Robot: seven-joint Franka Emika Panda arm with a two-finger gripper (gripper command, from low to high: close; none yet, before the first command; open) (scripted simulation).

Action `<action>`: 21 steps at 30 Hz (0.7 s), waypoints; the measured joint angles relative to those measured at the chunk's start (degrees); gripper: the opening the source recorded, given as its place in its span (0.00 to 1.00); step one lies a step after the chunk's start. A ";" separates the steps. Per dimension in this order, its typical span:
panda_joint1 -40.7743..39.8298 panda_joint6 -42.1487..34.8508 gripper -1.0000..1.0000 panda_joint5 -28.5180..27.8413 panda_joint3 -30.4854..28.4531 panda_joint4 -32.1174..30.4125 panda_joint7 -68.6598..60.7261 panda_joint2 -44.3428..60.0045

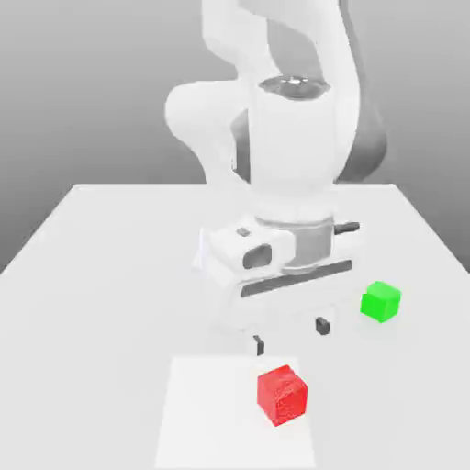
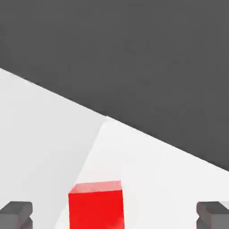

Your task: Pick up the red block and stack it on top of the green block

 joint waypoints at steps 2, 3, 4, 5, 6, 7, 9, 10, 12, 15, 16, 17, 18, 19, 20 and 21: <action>0.31 3.19 0.50 -0.09 -0.27 0.04 -0.34 4.12; 0.28 4.92 0.50 0.02 -0.21 0.24 -0.50 6.20; 0.18 6.67 0.50 0.15 -0.09 0.50 -0.63 8.27; 0.03 8.43 0.50 0.27 0.09 0.78 -0.73 10.35; -0.09 9.97 0.00 0.30 0.22 1.03 -0.73 12.17; -0.09 9.97 0.00 0.30 0.22 1.03 -0.73 12.17; -0.11 9.95 0.00 0.26 0.23 1.03 -0.69 12.17; -0.12 9.93 0.00 0.23 0.23 1.03 -0.66 12.17; -0.24 10.71 0.00 0.24 0.37 1.16 -0.68 13.08; -0.17 7.65 0.00 -0.06 0.24 0.63 -0.49 9.48; -0.15 6.04 0.00 -0.19 0.19 0.35 -0.40 7.59; -0.15 4.36 0.00 -0.30 0.16 0.06 -0.32 5.61; -0.17 2.63 0.00 -0.37 0.16 -0.24 -0.26 3.59; 0.12 1.19 0.00 -0.16 0.44 -0.64 0.21 1.76; 1.68 0.39 0.00 0.60 1.31 -1.25 1.64 0.35; 3.38 -0.18 0.00 1.55 2.24 -1.93 3.41 -0.91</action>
